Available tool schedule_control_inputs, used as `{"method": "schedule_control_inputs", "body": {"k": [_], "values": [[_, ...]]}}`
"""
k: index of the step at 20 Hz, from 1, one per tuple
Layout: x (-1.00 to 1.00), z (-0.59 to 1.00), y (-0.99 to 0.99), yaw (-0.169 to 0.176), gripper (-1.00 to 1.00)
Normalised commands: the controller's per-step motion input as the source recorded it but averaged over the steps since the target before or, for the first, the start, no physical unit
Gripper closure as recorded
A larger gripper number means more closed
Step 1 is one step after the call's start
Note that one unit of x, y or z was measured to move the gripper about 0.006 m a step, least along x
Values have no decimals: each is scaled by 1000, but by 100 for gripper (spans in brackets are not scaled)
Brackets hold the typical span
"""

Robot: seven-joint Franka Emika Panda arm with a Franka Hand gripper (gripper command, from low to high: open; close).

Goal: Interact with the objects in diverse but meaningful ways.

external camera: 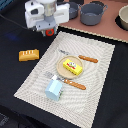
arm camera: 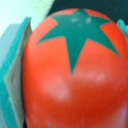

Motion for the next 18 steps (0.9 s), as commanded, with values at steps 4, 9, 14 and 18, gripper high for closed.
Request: {"method": "schedule_control_inputs", "body": {"k": [4,9,14,18], "values": [[199,879,734,-25,100],[155,661,827,-1,100],[216,378,832,0,100],[333,17,821,0,100]]}}
